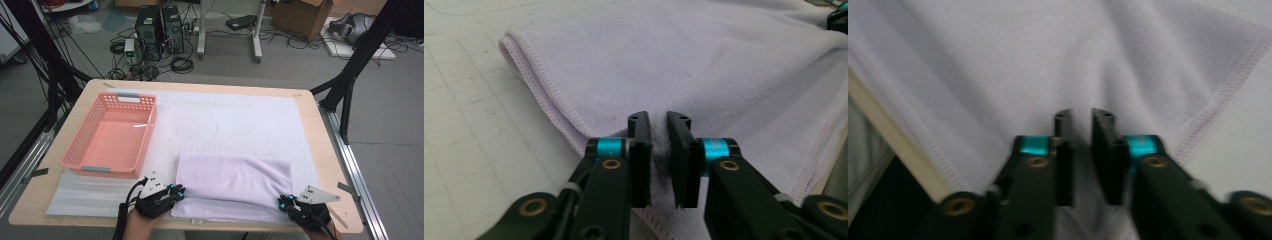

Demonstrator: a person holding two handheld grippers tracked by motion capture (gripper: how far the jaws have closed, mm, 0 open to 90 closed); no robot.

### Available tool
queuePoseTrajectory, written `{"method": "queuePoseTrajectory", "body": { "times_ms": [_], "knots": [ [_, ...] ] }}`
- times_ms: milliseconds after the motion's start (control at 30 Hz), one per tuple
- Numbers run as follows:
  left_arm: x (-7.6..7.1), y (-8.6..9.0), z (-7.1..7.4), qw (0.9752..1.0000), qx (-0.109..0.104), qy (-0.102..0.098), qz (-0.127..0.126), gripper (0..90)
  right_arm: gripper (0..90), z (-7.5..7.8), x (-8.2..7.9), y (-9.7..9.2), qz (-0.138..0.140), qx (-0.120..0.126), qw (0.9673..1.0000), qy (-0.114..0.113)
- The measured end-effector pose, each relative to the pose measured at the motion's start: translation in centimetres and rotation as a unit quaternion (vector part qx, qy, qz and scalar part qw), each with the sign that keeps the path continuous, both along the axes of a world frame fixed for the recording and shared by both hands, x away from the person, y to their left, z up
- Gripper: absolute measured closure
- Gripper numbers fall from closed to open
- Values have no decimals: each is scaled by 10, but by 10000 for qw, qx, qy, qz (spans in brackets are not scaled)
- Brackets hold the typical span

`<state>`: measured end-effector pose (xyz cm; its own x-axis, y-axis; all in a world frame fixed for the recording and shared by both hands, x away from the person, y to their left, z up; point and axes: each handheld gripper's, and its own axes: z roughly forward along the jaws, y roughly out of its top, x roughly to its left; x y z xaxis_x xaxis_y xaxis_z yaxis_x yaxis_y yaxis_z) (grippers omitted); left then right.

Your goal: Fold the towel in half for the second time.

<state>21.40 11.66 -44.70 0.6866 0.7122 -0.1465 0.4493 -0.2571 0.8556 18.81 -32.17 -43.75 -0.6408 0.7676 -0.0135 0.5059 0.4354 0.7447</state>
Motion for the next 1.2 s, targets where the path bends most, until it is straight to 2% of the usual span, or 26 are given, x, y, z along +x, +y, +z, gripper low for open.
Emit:
{"method": "queuePoseTrajectory", "body": {
  "times_ms": [67,167,200,233,267,300,367,433,500,567,633,733,900,933,1000,1100,1200],
  "knots": [
    [-2,0,3,10000,-59,-30,37,827,892,2,-1,-1,6,-29,10000,-31],
    [-5,4,9,9997,-252,-50,-18,830,892,6,-3,-5,-23,105,9999,-67],
    [-6,5,11,9996,-283,-81,-31,829,867,9,-5,-6,-3,144,9998,-114],
    [-7,6,12,9995,-295,-94,-43,828,703,11,-7,-7,-20,194,9997,-161],
    [-7,6,13,9994,-315,-103,-37,827,617,13,-8,-8,-20,329,9993,-166],
    [-7,7,12,9993,-352,-79,-23,826,604,15,-9,-9,56,472,9988,-132],
    [-6,6,11,9994,-331,-50,-27,826,557,15,-11,-8,124,389,9991,-152],
    [-5,6,9,9994,-336,-33,-15,826,565,10,-12,-6,138,310,9994,-61],
    [-5,6,9,9994,-349,-24,-20,826,606,3,-9,-6,11,136,9999,0],
    [-5,6,9,9993,-363,0,-27,827,726,-2,-7,-8,-86,112,9998,115],
    [-4,7,9,9992,-398,33,-41,828,848,-4,-5,-10,-33,147,9998,107],
    [-6,7,10,9990,-437,41,-64,830,870,-1,-6,-10,30,99,9999,67],
    [-12,11,18,9977,-668,54,-109,831,874,12,-13,-15,75,360,9993,11],
    [-14,12,18,9975,-684,70,-134,831,875,16,-16,-16,52,478,9988,16],
    [-20,14,20,9975,-689,67,-159,830,874,21,-21,-18,91,530,9986,-9],
    [-28,18,21,9969,-749,99,-207,830,874,25,-30,-19,116,555,9984,30],
    [-34,20,19,9967,-704,221,-342,827,873,24,-37,-19,132,485,9986,141]
  ]
}}
